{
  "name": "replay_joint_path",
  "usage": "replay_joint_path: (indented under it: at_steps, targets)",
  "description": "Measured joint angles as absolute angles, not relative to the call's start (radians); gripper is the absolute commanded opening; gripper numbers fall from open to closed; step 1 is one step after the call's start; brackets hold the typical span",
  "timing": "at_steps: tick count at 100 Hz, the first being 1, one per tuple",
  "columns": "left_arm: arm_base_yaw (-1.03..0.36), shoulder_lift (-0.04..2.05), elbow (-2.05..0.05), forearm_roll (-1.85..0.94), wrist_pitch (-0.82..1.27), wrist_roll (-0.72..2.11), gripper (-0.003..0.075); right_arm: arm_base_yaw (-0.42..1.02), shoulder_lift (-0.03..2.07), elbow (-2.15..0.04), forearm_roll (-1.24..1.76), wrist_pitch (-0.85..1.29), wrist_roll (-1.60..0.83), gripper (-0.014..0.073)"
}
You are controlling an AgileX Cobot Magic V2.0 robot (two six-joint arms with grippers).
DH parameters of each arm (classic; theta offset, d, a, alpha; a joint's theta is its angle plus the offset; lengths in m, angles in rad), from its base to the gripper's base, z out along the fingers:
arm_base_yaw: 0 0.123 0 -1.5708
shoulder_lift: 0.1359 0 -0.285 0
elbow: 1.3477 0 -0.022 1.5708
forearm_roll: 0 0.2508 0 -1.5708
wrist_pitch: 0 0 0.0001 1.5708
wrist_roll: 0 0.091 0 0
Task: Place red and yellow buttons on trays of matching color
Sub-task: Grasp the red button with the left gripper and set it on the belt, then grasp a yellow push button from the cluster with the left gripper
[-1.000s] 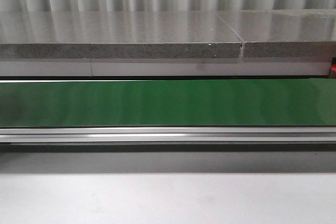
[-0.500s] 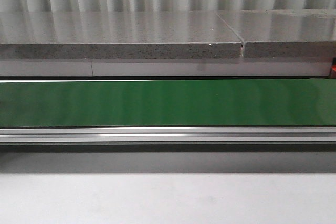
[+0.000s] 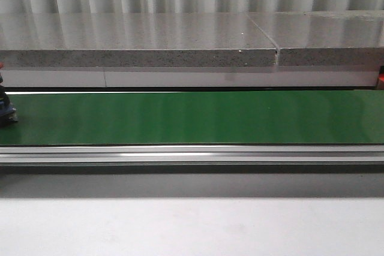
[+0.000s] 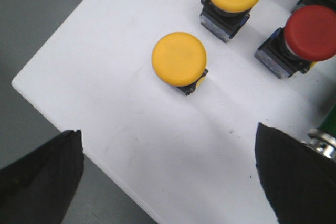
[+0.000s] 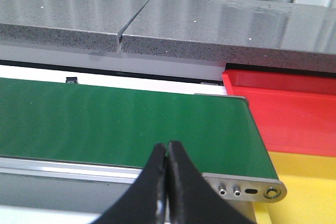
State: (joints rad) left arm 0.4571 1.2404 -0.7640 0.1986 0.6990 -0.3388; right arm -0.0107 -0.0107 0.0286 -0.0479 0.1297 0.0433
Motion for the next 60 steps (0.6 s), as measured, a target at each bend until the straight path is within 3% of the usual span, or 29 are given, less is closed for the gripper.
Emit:
replay_joint_path:
  at_steps: [60]
  targets:
    - [0.464,1.499,-0.838,0.233,0.607,-0.345,0.0621,-0.011,-0.011,0.029,-0.048,0.13,0.043,-0.0069]
